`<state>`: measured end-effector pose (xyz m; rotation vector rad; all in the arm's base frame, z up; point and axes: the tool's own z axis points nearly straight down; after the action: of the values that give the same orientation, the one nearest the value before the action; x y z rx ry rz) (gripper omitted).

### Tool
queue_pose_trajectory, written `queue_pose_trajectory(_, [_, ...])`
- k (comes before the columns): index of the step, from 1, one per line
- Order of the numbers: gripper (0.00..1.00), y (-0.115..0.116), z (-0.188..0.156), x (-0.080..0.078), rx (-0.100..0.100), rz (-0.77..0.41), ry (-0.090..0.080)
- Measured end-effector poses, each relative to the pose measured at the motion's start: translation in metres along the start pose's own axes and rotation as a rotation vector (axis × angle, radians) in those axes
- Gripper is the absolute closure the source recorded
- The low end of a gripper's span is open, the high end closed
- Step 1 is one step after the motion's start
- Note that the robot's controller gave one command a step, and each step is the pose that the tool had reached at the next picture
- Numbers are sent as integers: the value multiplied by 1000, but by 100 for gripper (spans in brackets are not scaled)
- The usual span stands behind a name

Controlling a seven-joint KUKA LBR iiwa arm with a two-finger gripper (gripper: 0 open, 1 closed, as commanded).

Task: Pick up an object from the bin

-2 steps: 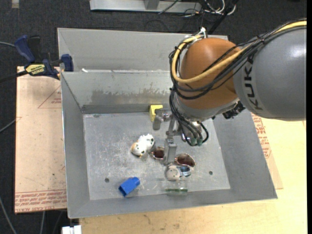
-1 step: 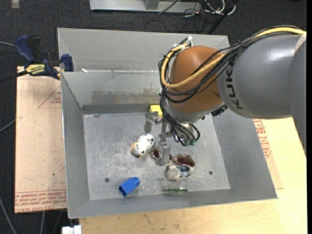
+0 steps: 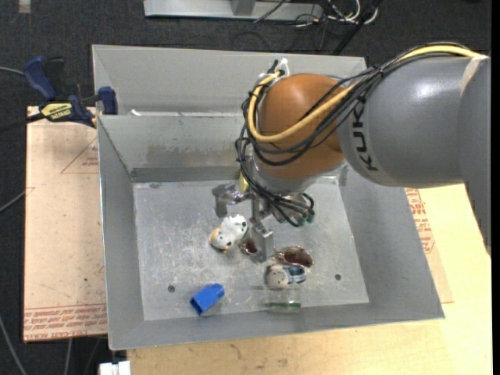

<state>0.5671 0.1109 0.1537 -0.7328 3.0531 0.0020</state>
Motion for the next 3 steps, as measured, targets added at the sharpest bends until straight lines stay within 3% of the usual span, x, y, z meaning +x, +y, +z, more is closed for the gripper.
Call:
queue_pose_trajectory(1, [0, -8, -6, -10, 0, 119, -2])
queue_pose_trajectory(2, [0, -14, 51, -25, 2, -186, -4])
queue_pose_trajectory(3, [100, -15, 84, -31, -1, -147, 0])
